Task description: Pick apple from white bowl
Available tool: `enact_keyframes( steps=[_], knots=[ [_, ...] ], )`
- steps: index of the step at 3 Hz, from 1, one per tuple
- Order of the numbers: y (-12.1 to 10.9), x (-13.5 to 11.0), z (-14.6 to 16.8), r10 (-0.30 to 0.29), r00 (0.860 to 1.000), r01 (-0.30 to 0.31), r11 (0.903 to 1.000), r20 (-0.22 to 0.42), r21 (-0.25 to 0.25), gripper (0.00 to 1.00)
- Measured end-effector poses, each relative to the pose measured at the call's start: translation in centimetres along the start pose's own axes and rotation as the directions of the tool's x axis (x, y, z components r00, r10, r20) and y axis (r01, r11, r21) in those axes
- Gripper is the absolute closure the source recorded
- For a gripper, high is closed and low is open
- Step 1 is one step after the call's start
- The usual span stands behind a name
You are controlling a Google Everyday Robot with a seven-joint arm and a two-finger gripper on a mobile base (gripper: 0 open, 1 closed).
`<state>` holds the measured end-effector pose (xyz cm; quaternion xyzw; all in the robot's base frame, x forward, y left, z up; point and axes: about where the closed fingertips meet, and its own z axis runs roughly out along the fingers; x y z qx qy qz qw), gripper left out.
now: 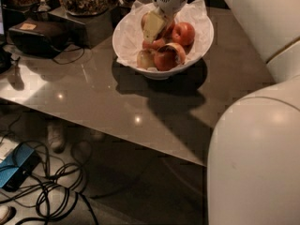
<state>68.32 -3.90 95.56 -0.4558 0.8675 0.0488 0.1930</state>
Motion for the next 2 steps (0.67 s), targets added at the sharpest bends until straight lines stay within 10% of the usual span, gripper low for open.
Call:
enact_keyframes(
  steps=[2],
  knots=[
    [1.2, -0.8, -3.3, -0.108, 0.978, 0.124, 0.9893, 0.181, -0.078, 1.0]
  ],
)
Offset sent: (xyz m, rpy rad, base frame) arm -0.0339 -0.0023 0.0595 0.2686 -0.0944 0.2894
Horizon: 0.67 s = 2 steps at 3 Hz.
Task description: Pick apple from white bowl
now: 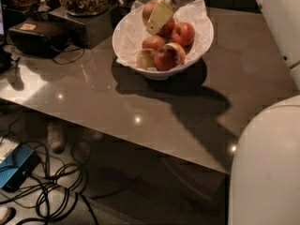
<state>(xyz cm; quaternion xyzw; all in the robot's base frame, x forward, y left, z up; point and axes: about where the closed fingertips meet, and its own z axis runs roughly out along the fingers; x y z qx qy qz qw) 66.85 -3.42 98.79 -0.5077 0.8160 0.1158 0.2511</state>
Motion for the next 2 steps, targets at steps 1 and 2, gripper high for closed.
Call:
enact_keyframes(
  steps=[1, 2],
  knots=[
    [1.5, 0.1, -2.4, -0.082, 0.995, 0.086, 0.9944, 0.062, -0.062, 1.0],
    [2.9, 0.5, -4.2, -0.159, 0.982, 0.167, 0.9822, 0.098, -0.085, 1.0]
  ],
)
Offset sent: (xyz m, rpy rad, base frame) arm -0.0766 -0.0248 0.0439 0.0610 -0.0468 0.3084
